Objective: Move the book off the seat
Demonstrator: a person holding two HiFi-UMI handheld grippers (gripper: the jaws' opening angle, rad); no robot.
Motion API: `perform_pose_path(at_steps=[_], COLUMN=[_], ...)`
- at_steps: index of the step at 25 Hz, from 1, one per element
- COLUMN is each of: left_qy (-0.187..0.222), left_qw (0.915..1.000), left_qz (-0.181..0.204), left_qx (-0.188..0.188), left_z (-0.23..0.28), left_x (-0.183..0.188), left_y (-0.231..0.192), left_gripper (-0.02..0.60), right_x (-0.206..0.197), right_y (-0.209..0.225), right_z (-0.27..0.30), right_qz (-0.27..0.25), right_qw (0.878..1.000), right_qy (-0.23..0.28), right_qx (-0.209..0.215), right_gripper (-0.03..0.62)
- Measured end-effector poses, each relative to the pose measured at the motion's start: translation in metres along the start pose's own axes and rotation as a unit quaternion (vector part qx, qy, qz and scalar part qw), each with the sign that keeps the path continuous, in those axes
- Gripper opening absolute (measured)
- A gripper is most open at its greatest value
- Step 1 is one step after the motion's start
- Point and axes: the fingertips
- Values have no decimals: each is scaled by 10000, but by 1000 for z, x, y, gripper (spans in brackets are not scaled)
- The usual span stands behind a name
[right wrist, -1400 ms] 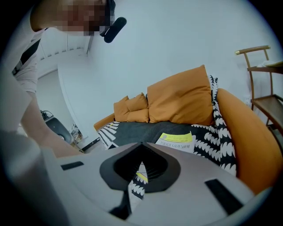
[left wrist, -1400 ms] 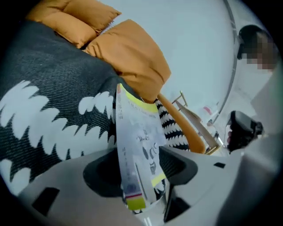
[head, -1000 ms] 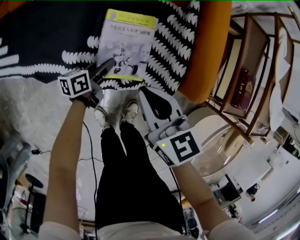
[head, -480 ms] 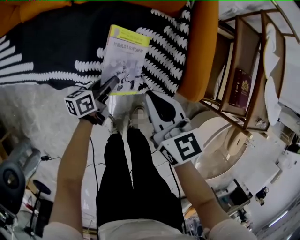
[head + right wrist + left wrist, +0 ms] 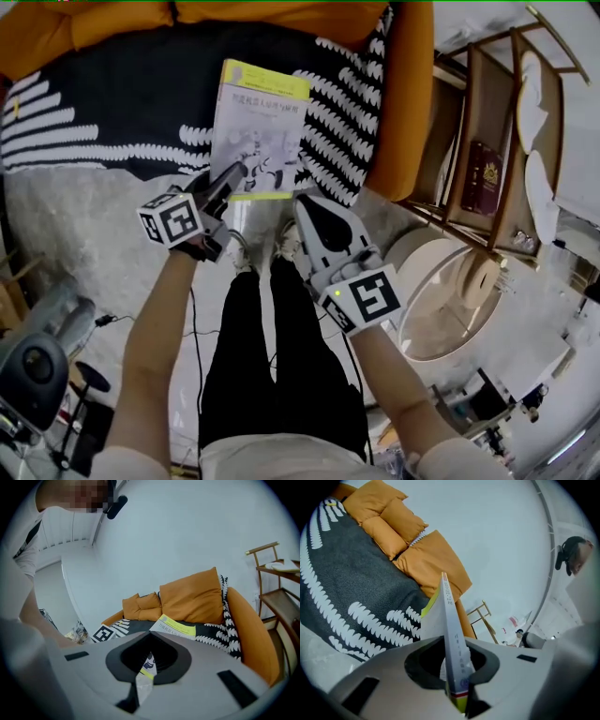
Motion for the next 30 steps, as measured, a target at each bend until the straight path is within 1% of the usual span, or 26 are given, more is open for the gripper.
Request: perform_pose_path(at_steps=[4, 7, 10, 13, 15, 16, 18, 19, 20, 21, 22, 23, 24, 25, 26, 28, 30], left_qy=[105, 171, 259, 375, 451, 501, 550, 439, 142, -308, -733, -993, -1098, -1116, -1095, -1008, -875], left_qw=[9992, 9984, 9981, 9981, 9978, 9975, 9968, 9970, 9980, 9977, 9952, 9925, 9914, 9915, 9920, 9931, 9940], left_qz=[-294, -362, -264, -78, 30, 79, 192, 187, 62, -174, -404, -533, -567, -554, -532, -537, -627], left_qx=[254, 399, 499, 489, 479, 483, 556, 607, 614, 570, 511, 464, 425, 385, 341, 252, 181], left_z=[9, 11, 7, 0, 3, 12, 49, 74, 96, 114, 130, 149, 169, 185, 192, 189, 176], left_x=[-9, -17, -16, -13, -17, -22, -44, -68, -107, -157, -202, -231, -244, -247, -244, -229, -209], left_y=[-3, -6, -1, 9, 6, -3, -37, -57, -70, -75, -78, -86, -97, -106, -110, -105, -92], left_gripper=[78, 78, 78, 78, 78, 78, 78, 78, 78, 78, 78, 78, 78, 78, 78, 78, 77], right_x=[-4, -5, -4, -10, -26, -39, -78, -104, -135, -169, -200, -223, -238, -244, -244, -233, -216], right_y=[22, 31, 34, 33, 41, 53, 103, 135, 164, 187, 209, 234, 259, 278, 288, 287, 274], right_z=[-2, -4, -10, -24, -30, -27, -11, -5, -10, -25, -38, -39, -31, -19, -9, 2, 6], right_qz=[61, -3, -71, -108, -177, -210, -214, -123, 102, 447, 788, 1009, 1104, 1120, 1100, 1035, 961], right_qw=[9999, 9999, 9999, 9998, 9997, 9995, 9992, 9988, 9970, 9915, 9832, 9766, 9737, 9734, 9743, 9766, 9790], right_qy=[-40, -39, -25, -72, -162, -213, -334, -454, -682, -1006, -1308, -1489, -1552, -1549, -1517, -1424, -1305], right_qx=[-75, -93, -96, -114, -93, -68, -43, -126, -350, -688, -998, -1181, -1251, -1261, -1252, -1236, -1236], right_gripper=[21, 21, 21, 21, 21, 21, 21, 21, 21, 21, 21, 21, 21, 21, 21, 21, 21])
Point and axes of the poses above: the fingertips, and each gripper's own axes: z forward along the fingers, y to its right, x out of its top, and after that the axes turned 10 degrees about z, right-handed
